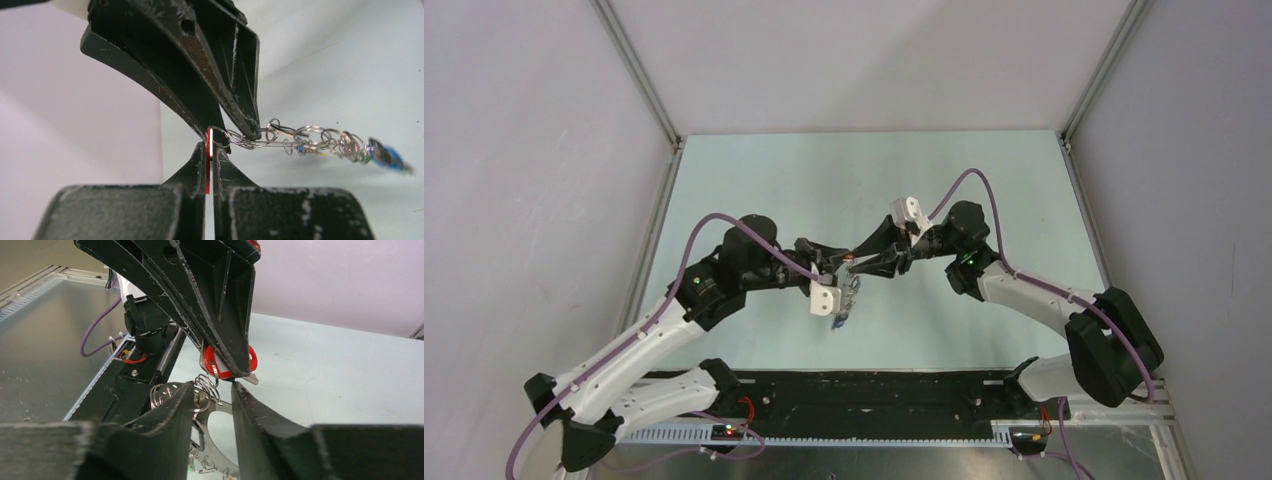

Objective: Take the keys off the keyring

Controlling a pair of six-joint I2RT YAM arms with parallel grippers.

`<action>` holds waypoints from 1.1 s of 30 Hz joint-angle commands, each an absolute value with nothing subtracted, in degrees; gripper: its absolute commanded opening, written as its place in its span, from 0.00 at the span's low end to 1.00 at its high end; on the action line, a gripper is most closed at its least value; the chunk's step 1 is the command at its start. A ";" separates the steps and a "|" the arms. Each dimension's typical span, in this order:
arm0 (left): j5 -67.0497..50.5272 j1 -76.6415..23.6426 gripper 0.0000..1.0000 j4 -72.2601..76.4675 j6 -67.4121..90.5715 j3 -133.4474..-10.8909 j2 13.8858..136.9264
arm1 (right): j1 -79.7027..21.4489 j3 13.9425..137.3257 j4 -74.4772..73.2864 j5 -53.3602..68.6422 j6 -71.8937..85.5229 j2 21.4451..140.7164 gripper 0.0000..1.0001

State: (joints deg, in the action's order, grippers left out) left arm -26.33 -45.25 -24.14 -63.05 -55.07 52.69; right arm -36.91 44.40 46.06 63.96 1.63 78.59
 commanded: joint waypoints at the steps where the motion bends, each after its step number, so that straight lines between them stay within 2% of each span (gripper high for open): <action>1: -29.03 -45.24 0.00 -19.86 -64.99 -55.27 50.72 | -37.22 46.85 54.71 67.02 7.41 79.65 0.33; 4: -28.53 -45.22 0.00 -19.80 -65.31 -55.35 50.22 | -37.17 46.80 56.12 67.84 8.77 80.23 0.26; 9: -27.00 -45.24 0.00 -19.47 -65.64 -55.43 49.50 | -36.47 46.84 54.79 68.09 9.57 80.29 0.21; 11: -26.58 -45.21 0.00 -19.16 -65.62 -55.25 49.29 | -36.13 46.85 54.20 67.74 9.58 80.10 0.06; 13: -26.05 -45.18 0.00 -18.87 -65.46 -54.99 49.15 | -35.66 46.85 53.61 67.27 9.59 79.71 0.00; 24: -23.52 -45.15 0.00 -17.35 -64.35 -52.90 48.22 | -32.01 46.82 47.73 61.33 9.76 76.87 0.00; 33: -25.58 -45.34 0.00 -17.30 -63.59 -51.55 51.56 | -31.18 46.79 51.13 54.59 14.83 75.03 0.00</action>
State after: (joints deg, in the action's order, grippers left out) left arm -23.00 -45.23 -19.62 -63.99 -51.70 50.63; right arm -32.25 44.75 47.44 61.21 11.14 76.77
